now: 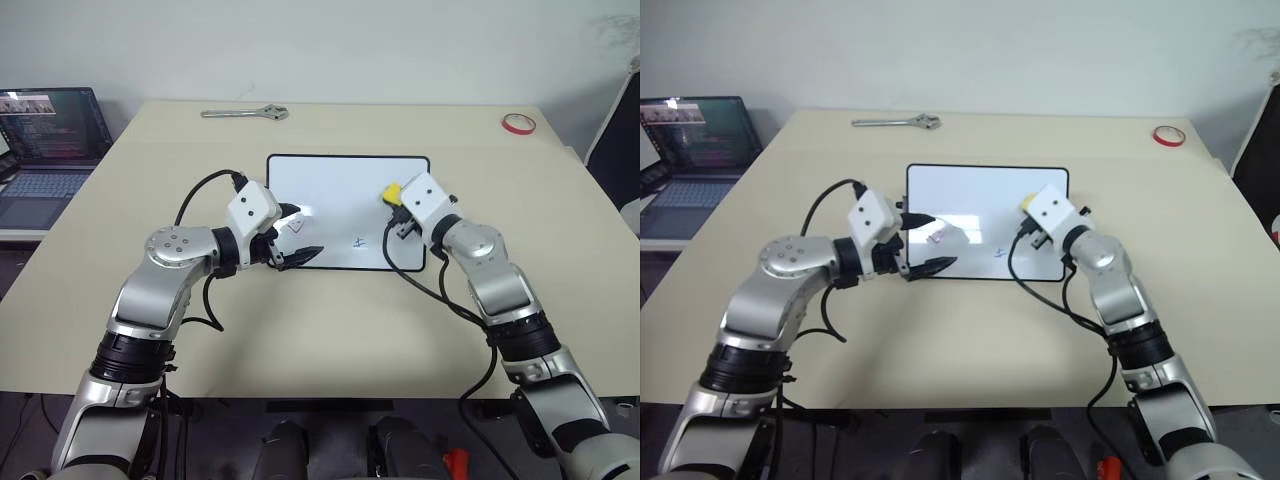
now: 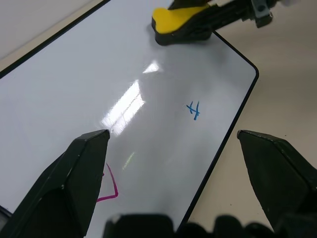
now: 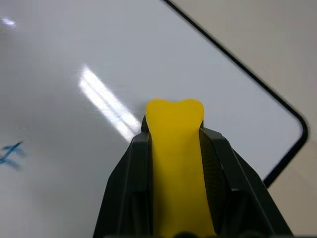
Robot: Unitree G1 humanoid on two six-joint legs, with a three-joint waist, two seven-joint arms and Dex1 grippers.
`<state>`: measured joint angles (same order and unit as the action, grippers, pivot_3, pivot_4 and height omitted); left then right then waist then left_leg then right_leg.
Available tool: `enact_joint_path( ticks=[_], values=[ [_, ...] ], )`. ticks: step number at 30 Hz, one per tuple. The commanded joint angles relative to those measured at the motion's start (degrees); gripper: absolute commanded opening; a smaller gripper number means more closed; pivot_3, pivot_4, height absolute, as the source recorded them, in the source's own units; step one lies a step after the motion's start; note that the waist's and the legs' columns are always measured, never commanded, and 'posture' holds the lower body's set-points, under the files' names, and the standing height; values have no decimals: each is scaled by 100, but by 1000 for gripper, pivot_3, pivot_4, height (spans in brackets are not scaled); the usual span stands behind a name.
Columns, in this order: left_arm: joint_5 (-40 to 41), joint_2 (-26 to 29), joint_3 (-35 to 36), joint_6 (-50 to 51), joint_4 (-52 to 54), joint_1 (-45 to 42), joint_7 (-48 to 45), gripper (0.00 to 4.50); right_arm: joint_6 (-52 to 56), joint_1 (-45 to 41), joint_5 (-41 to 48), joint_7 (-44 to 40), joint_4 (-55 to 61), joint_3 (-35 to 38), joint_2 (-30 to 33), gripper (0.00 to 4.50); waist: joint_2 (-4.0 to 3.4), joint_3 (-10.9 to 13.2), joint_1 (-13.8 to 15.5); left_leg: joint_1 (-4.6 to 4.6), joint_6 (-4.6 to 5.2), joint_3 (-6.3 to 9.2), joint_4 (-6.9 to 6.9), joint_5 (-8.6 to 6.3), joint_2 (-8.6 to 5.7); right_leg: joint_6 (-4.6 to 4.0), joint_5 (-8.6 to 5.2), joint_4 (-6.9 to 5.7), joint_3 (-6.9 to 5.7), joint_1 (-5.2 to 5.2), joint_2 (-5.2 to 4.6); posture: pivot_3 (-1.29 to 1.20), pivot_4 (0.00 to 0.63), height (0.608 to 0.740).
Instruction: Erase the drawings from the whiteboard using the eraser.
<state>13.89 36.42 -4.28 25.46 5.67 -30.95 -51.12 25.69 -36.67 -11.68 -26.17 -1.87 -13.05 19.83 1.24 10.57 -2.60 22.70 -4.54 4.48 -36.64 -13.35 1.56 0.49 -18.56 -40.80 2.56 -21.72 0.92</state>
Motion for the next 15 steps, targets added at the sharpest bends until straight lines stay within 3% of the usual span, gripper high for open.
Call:
enact_joint_path(
  ticks=[1,5,9,15],
  values=[
    [37,104,222,-181,51,73,-4,4500,356,91,48,-67,33,103,67,985,0,0,-18,-1,0,0,0,0,0,0,0,0,0,1,0,0,150,740],
    [74,182,348,-150,107,273,51,4500,560,175,505,-105,640,634,4,985,1,1,-26,5,0,2,2,0,1,0,0,2,-2,-3,0,0,150,740],
    [342,336,794,64,290,691,103,4500,819,553,1551,-409,1937,1465,-24,985,0,8,-21,27,-1,4,14,-1,7,0,0,14,-2,-23,-8,0,150,740],
    [771,423,1300,220,778,1432,43,4500,878,1660,2472,-1113,3392,1718,527,985,0,8,-9,29,-1,2,65,-1,11,-1,0,72,-5,-24,-11,0,150,740]
  ],
)
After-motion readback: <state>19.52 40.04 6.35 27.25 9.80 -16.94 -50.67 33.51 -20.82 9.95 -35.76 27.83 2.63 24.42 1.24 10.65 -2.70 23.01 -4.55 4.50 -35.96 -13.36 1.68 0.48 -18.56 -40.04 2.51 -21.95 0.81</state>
